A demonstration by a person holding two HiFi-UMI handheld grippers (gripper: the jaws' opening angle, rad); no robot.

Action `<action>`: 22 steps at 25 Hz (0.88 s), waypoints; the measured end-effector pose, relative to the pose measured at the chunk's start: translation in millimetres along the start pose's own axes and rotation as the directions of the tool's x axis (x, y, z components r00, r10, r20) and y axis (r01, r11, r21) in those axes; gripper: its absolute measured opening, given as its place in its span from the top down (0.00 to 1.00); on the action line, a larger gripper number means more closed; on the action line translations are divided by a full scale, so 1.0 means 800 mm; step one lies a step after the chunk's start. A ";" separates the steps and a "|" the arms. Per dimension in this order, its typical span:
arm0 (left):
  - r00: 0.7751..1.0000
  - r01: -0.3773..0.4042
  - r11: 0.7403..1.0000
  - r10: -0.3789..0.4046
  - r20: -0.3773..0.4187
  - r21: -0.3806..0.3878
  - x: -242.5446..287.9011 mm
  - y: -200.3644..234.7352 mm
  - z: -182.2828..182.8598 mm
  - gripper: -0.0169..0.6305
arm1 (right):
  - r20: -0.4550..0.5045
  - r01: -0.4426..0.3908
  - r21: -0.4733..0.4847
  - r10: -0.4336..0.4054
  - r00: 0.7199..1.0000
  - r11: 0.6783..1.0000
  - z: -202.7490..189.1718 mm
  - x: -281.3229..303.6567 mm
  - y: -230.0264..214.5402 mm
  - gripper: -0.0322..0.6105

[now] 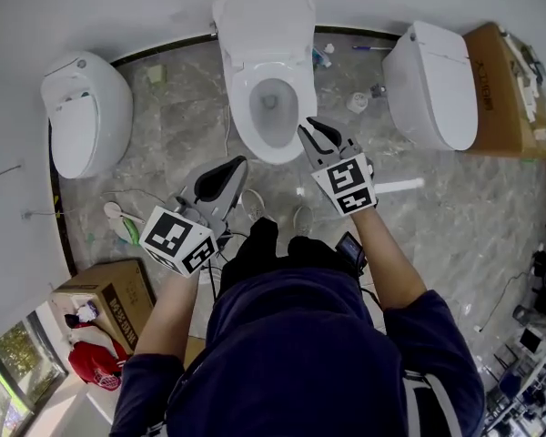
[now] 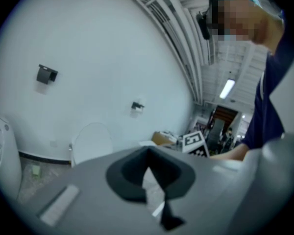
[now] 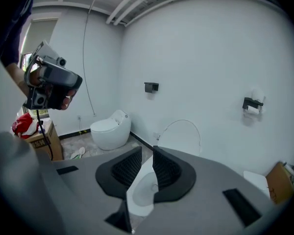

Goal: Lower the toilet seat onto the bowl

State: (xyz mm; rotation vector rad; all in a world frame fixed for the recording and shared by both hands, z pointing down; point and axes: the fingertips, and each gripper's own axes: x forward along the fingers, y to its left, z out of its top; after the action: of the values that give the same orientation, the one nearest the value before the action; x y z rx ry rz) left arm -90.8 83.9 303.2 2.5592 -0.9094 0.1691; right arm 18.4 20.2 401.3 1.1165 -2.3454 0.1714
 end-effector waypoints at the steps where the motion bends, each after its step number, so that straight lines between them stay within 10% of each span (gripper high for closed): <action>1: 1.000 -0.006 1.000 0.006 0.006 0.008 0.000 -0.009 0.002 0.98 | 0.016 -0.005 0.002 0.005 1.000 1.000 0.006 -0.012 0.000 0.84; 22: 0.989 -0.097 0.981 0.075 0.131 0.168 -0.012 -0.154 0.060 0.98 | 0.281 -0.090 -0.080 0.109 0.954 0.993 0.108 -0.222 0.026 0.87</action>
State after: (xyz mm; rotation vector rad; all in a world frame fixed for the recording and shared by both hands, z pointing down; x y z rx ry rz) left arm -22.2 155.1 214.8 2.7173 -1.0971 0.1198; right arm 59.7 126.7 239.0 1.0496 -2.6425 -0.0353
